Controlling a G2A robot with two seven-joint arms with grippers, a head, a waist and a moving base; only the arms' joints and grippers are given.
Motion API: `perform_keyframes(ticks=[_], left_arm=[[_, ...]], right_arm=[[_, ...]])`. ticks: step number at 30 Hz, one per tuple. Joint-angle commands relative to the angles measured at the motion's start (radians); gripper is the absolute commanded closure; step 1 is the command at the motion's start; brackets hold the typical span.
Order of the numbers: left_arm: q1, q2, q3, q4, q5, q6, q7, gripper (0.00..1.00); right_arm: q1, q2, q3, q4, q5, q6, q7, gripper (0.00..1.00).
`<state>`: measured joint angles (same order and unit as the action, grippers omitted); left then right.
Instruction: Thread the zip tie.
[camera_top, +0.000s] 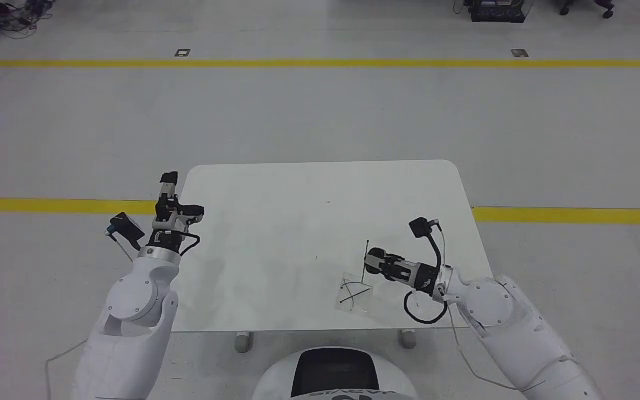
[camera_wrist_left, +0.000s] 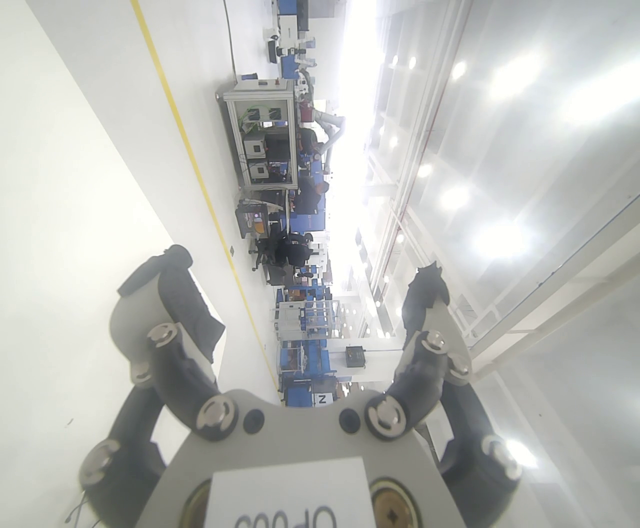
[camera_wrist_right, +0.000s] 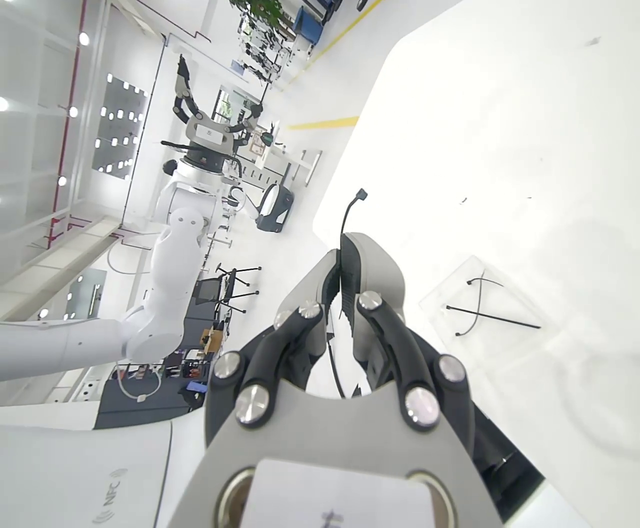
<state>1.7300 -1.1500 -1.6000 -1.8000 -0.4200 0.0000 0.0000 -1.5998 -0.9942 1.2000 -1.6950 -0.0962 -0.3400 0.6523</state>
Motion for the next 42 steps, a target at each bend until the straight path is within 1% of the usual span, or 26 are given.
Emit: perform_keyframes(ticks=[1, 6, 7, 10, 12, 16, 19, 22, 42], left_arm=[[0.000, 0.000, 0.000, 0.000, 0.000, 0.000, 0.000, 0.00], [0.000, 0.000, 0.000, 0.000, 0.000, 0.000, 0.000, 0.00], [0.000, 0.000, 0.000, 0.000, 0.000, 0.000, 0.000, 0.00], [0.000, 0.000, 0.000, 0.000, 0.000, 0.000, 0.000, 0.00], [0.000, 0.000, 0.000, 0.000, 0.000, 0.000, 0.000, 0.00], [0.000, 0.000, 0.000, 0.000, 0.000, 0.000, 0.000, 0.00], [0.000, 0.000, 0.000, 0.000, 0.000, 0.000, 0.000, 0.00], [0.000, 0.000, 0.000, 0.000, 0.000, 0.000, 0.000, 0.00], [0.000, 0.000, 0.000, 0.000, 0.000, 0.000, 0.000, 0.00]], right_arm=[[0.000, 0.000, 0.000, 0.000, 0.000, 0.000, 0.000, 1.00], [0.000, 0.000, 0.000, 0.000, 0.000, 0.000, 0.000, 1.00], [-0.002, -0.001, 0.001, 0.001, 0.006, 0.000, -0.015, 1.00], [-0.026, -0.008, 0.001, -0.012, 0.056, 0.000, -0.125, 1.00], [-0.041, -0.012, 0.000, -0.024, 0.077, 0.000, -0.176, 1.00], [-0.063, -0.020, -0.011, -0.038, 0.108, 0.000, -0.248, 1.00], [-0.069, -0.029, -0.025, -0.035, 0.140, 0.000, -0.300, 1.00], [-0.063, -0.038, -0.034, -0.021, 0.178, 0.000, -0.313, 1.00], [-0.063, -0.038, -0.034, -0.021, 0.178, 0.000, -0.313, 1.00]])
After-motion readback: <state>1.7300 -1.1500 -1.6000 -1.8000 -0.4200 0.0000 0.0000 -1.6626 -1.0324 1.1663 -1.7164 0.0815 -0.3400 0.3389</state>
